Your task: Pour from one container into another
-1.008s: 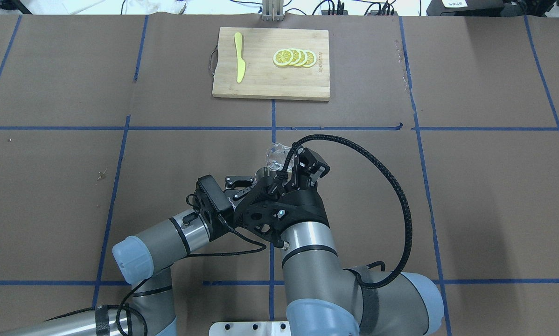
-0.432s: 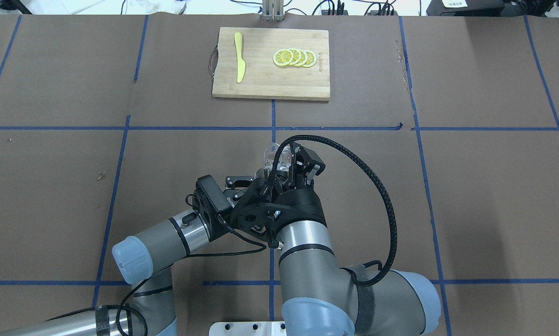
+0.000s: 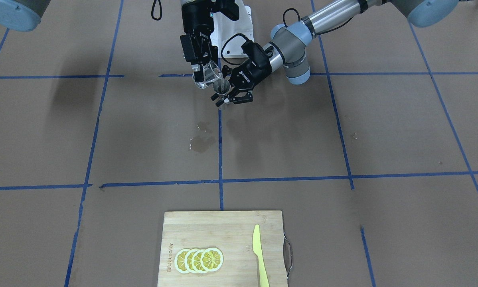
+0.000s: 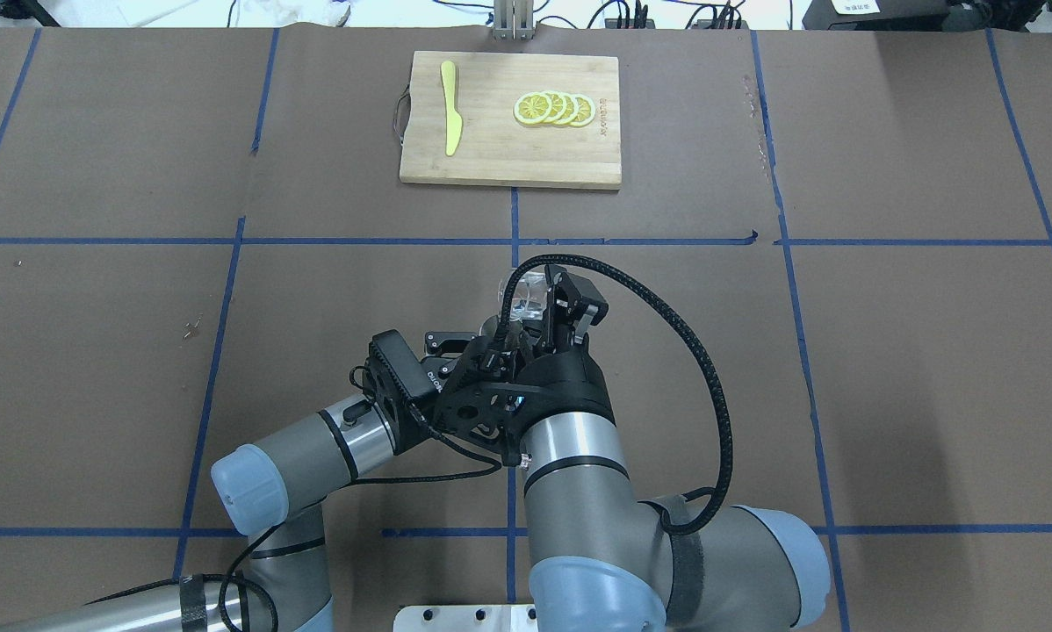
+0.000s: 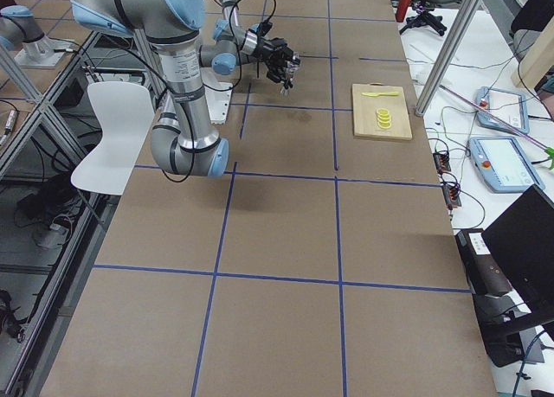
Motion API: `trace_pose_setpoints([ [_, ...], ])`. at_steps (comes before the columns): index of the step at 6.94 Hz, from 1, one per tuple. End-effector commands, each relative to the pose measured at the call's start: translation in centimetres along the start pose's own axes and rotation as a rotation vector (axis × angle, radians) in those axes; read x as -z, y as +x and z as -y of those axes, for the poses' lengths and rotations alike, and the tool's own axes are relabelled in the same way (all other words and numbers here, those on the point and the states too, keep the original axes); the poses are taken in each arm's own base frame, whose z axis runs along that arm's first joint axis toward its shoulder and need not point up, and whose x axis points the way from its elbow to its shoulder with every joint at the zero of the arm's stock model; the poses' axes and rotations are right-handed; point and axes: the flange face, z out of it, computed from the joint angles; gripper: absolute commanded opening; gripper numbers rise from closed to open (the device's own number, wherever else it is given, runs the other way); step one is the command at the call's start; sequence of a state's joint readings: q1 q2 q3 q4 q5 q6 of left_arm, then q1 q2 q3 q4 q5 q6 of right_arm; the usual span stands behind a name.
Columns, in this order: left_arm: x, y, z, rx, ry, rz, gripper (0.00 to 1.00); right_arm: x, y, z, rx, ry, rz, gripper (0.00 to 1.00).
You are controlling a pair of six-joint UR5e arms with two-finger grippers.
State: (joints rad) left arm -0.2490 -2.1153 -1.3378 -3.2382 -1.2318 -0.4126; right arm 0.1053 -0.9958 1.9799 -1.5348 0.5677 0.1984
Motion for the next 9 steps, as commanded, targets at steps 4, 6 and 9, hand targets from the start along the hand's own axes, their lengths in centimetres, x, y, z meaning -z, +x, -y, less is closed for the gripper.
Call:
trace_pose_setpoints([
  [4, -0.21, 0.22, 0.18, 0.002, 0.003, -0.004, 0.0, -0.07, 0.21, 0.02, 0.063, 0.0, -0.013, 0.0],
  [6, -0.17, 0.07, 0.16, 0.001, 0.003, 0.0, 0.0, -0.15, 0.25, -0.05, 0.108, -0.005, -0.029, 0.0],
  [9, -0.16, 0.15, 0.12, 0.001, 0.002, -0.002, 0.0, -0.3, 0.18, -0.33, 0.135, -0.015, -0.059, 0.0],
])
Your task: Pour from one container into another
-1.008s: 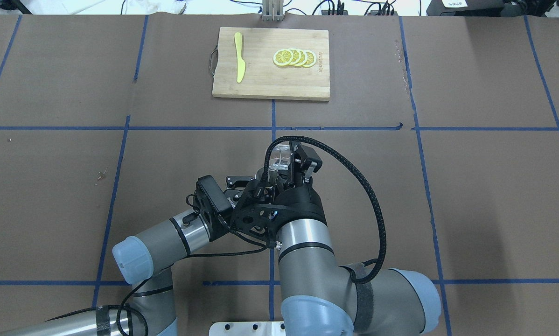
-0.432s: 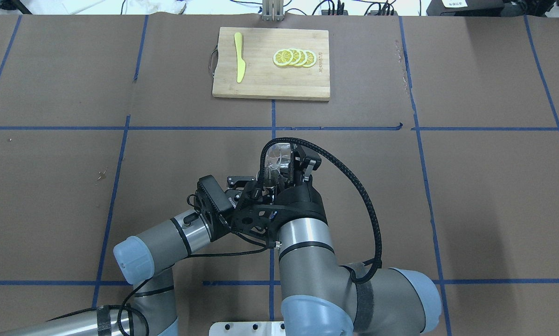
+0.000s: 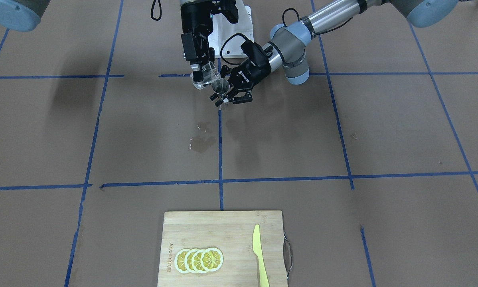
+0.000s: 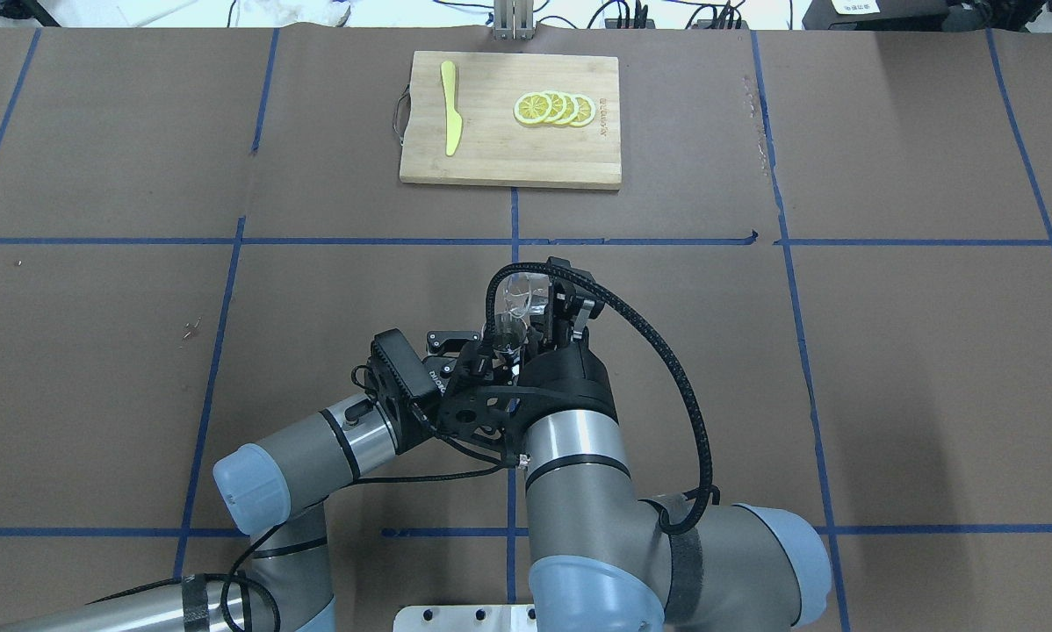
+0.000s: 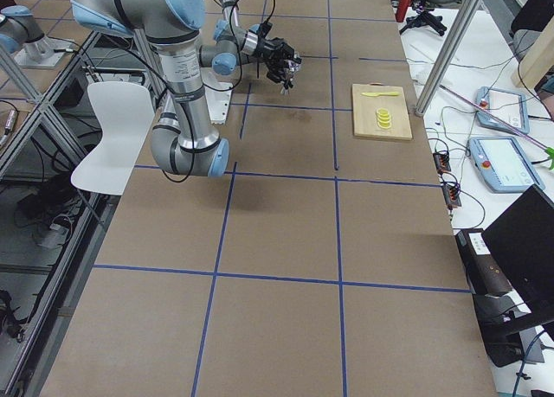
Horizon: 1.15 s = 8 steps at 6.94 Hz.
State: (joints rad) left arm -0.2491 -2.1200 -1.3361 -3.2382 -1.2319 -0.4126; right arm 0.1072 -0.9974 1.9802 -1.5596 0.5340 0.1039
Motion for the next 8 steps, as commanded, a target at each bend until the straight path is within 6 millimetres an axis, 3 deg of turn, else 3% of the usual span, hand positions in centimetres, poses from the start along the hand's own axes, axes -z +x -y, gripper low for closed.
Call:
trace_pose_setpoints([
  [1, 0.0, 0.03, -0.02, 0.0, 0.0, 0.0, 0.0, -0.08, 0.03, -0.03, 0.023, -0.008, -0.031, 0.0],
  [8, -0.06, 0.06, -0.02, 0.0, 0.0, 0.0, 0.0, -0.05, -0.28, 0.13, 0.083, -0.01, -0.028, 0.0],
])
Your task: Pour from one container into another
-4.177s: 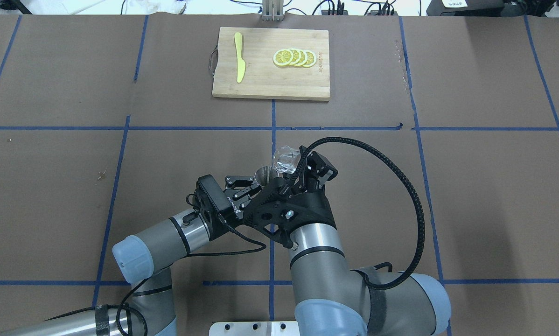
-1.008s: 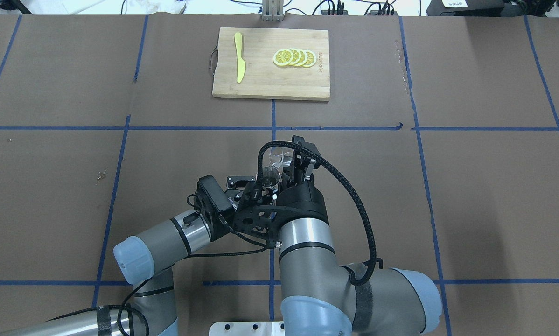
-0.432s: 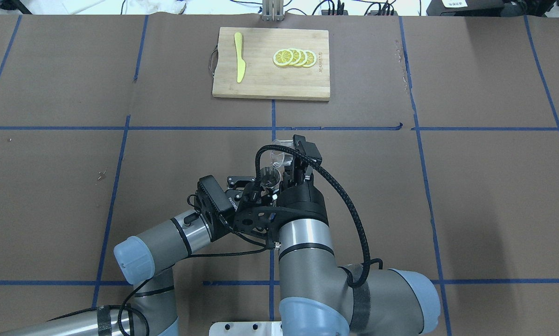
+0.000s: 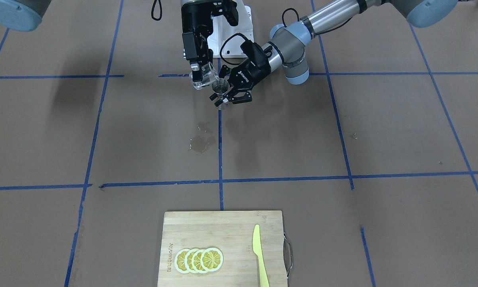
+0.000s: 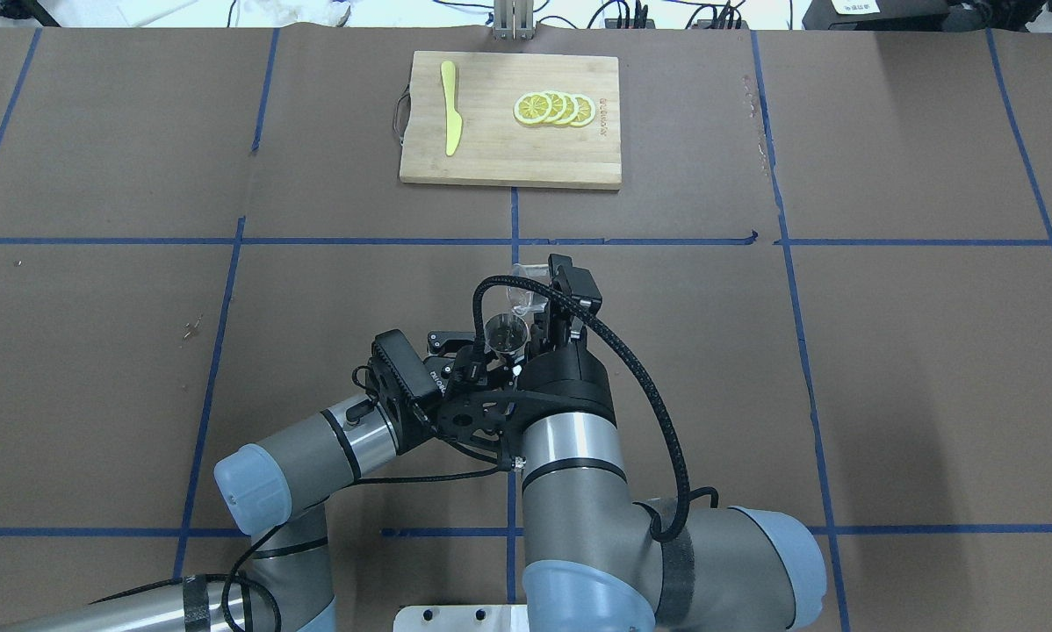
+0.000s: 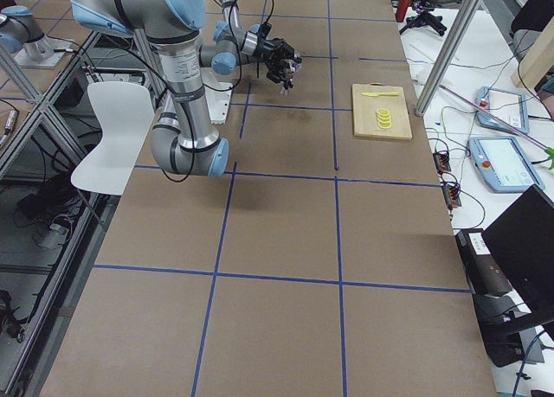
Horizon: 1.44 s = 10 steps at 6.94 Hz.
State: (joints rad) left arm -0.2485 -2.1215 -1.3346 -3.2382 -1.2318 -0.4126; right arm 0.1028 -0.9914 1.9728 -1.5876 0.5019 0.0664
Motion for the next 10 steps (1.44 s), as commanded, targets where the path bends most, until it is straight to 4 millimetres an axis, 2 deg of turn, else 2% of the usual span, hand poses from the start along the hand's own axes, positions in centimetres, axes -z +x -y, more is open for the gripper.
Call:
trace_pose_setpoints([
  [1, 0.0, 0.0, 0.0, 0.0, 0.0, 0.0, 0.0, 0.03, 0.05, 0.09, 0.026, 0.001, 0.0, 0.0],
  [4, -0.05, 0.05, 0.07, 0.001, 0.001, -0.001, 0.0, 0.21, 0.35, 0.3, -0.039, 0.014, 0.002, 0.0],
  [7, -0.03, 0.06, 0.23, 0.002, 0.006, 0.002, 0.0, 0.51, 0.13, 0.38, -0.259, 0.03, 0.018, 0.0],
  [10, 0.0, -0.05, 0.63, 0.003, 0.016, 0.006, 0.0, 0.53, 0.63, -0.29, -0.563, 0.061, 0.068, 0.0],
])
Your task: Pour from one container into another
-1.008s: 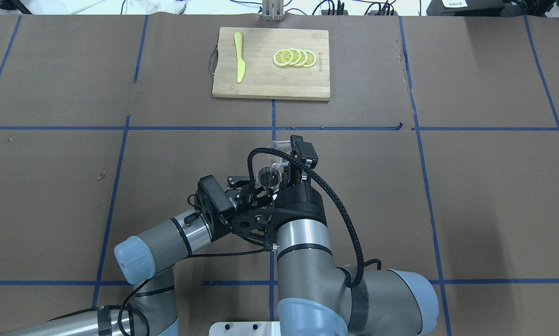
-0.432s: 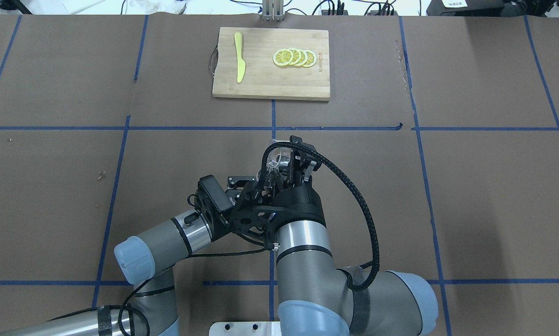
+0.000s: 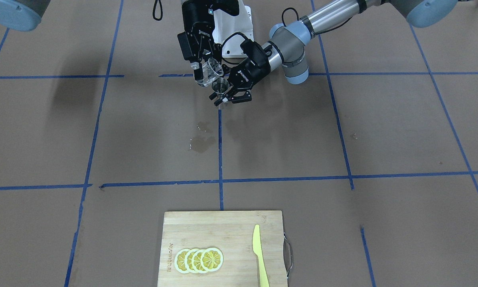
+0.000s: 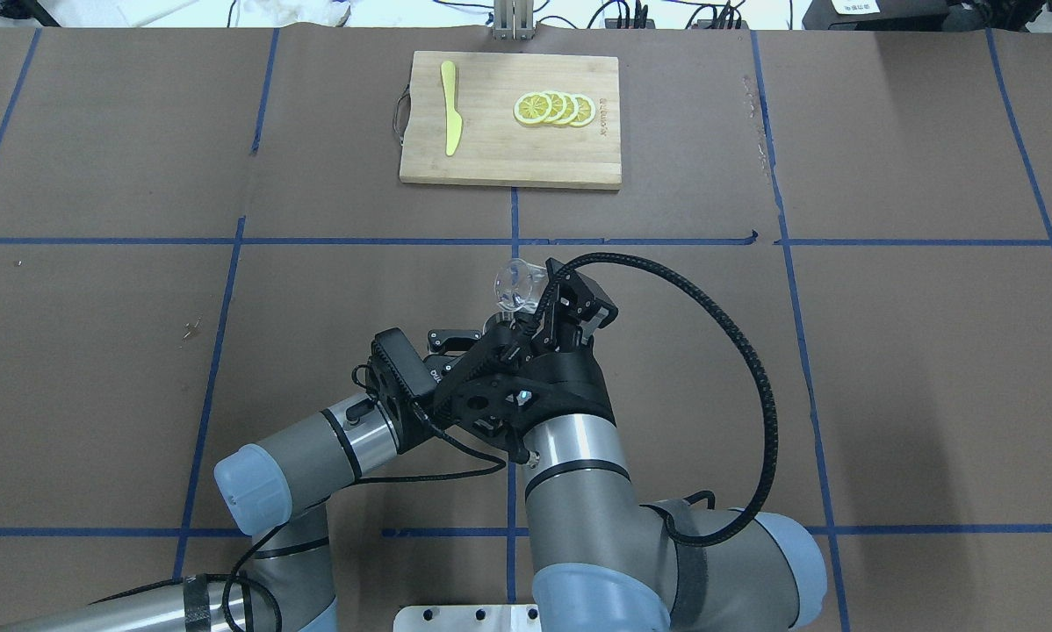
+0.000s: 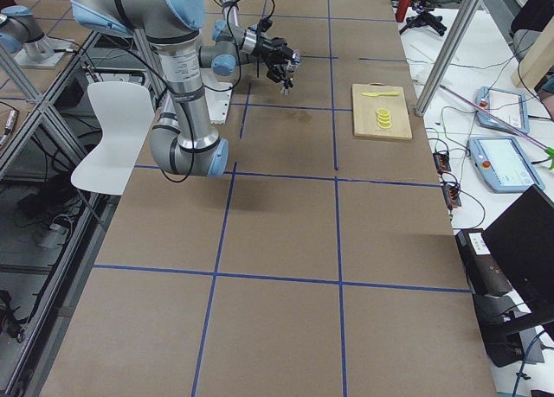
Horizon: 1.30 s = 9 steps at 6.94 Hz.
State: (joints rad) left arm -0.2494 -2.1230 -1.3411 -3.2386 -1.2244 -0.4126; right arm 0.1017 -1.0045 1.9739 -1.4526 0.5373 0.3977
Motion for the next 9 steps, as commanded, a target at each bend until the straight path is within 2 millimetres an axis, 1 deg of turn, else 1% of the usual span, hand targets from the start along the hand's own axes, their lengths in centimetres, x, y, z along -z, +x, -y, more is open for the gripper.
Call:
trace_pose_setpoints([
  [1, 0.0, -0.2, 0.3, 0.0, 0.008, 0.009, 0.0, 0.3, 0.5, -0.2, -0.35, 0.0, 0.054, 0.0],
  [2, 0.0, -0.5, 0.4, -0.001, 0.016, 0.025, 0.0, 0.4, 1.1, -0.8, -0.474, 0.004, 0.073, 0.0],
  [3, 0.0, -1.0, 0.6, -0.004, 0.018, 0.032, 0.0, 0.5, 2.1, -2.5, -0.563, 0.027, 0.092, 0.0],
  [4, 0.1, -1.5, 0.7, -0.007, 0.025, 0.053, 0.0, 0.3, 2.9, -5.0, -0.646, 0.044, 0.106, 0.0],
  [5, 0.3, -2.1, 0.7, -0.009, 0.038, 0.093, 0.0, 0.2, 3.6, -7.0, -0.665, 0.04, 0.102, 0.0],
  [6, 0.3, -2.5, 0.9, -0.005, 0.051, 0.12, 0.0, 0.0, 4.1, -7.7, -0.749, 0.032, 0.094, 0.0],
  [7, 0.7, -3.3, 1.3, -0.002, 0.077, 0.17, 0.0, -0.4, 4.5, -10.0, -0.782, 0.011, 0.078, 0.0],
  [8, 2.2, -5.0, 1.7, 0.004, 0.124, 0.278, 0.0, -0.2, 5.9, -11.1, -0.774, 0.007, 0.069, 0.0],
  [9, 4.2, -7.3, 0.9, -0.016, 0.119, 0.337, 0.0, -0.1, 6.8, -12.0, -0.77, 0.003, 0.059, 0.0],
])
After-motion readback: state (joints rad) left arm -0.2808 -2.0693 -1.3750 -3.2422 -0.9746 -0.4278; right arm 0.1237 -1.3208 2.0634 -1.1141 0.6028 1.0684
